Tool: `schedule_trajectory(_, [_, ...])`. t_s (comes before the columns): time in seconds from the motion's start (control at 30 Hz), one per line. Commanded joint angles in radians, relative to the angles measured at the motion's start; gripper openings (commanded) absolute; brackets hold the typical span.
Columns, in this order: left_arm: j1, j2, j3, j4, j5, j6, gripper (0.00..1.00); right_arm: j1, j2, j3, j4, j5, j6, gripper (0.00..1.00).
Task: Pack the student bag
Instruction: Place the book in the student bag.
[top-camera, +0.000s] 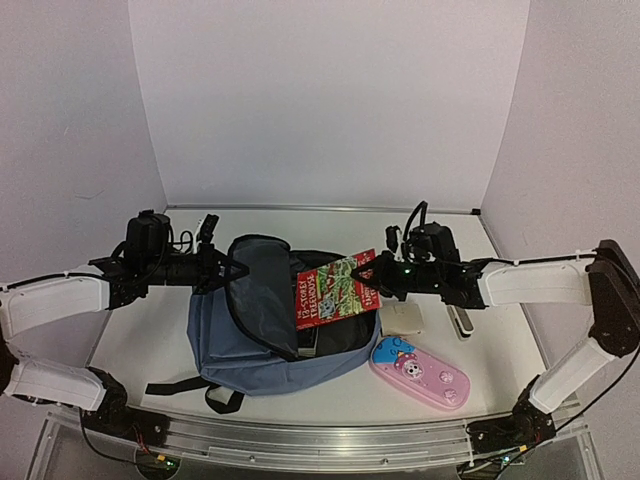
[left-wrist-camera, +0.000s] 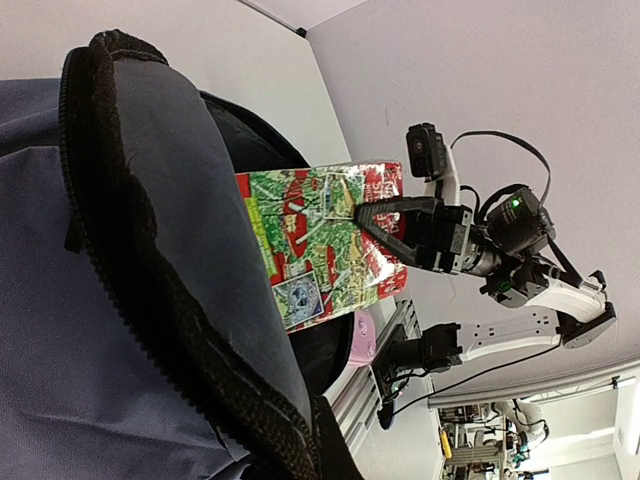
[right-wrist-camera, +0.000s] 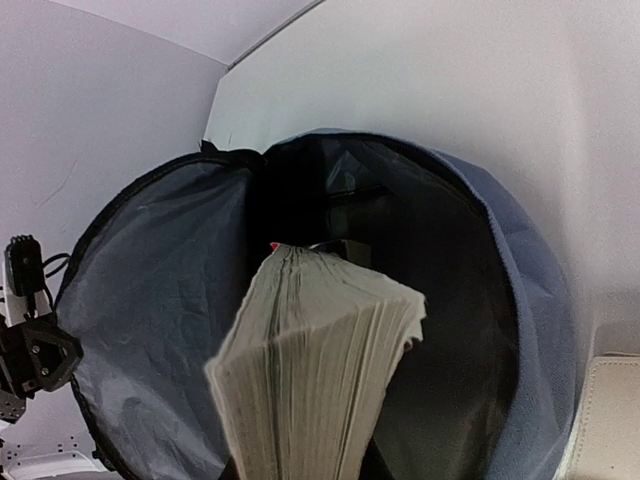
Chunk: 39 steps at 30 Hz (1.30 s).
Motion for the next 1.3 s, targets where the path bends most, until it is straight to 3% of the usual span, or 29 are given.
schedule_trajectory(0.0, [0.002,-0.038,0.046,0.023,0.037,0.030,0.00,0.026,0.049,0.060,0.157,-0.024,0.019,0.00])
schedule_trajectory(0.23, [0.002,-0.025,0.042,0.034,0.038,0.034,0.00,0.095,0.176,0.116,0.161,0.003,0.036,0.00])
schedule_trajectory(0.5, [0.002,-0.007,0.032,0.049,0.040,0.020,0.00,0.186,0.344,0.270,0.031,0.117,-0.013,0.01])
schedule_trajectory(0.6, [0.002,-0.010,0.025,0.056,0.036,0.015,0.00,0.198,0.378,0.294,0.008,0.127,-0.017,0.11])
schedule_trajectory(0.77, [0.002,-0.034,0.019,0.042,0.026,0.017,0.00,0.198,0.324,0.288,-0.100,0.221,-0.071,0.44])
schedule_trajectory(0.87, [0.002,-0.048,0.020,0.024,0.019,0.026,0.00,0.198,0.268,0.265,-0.142,0.262,-0.107,0.57])
schedule_trajectory(1.1, [0.002,-0.059,0.013,0.017,0.011,0.030,0.00,0.198,0.268,0.235,-0.162,0.236,-0.110,0.60])
schedule_trajectory(1.27, [0.002,-0.071,0.008,0.011,0.009,0.030,0.00,0.198,0.303,0.249,-0.162,0.216,-0.113,0.55])
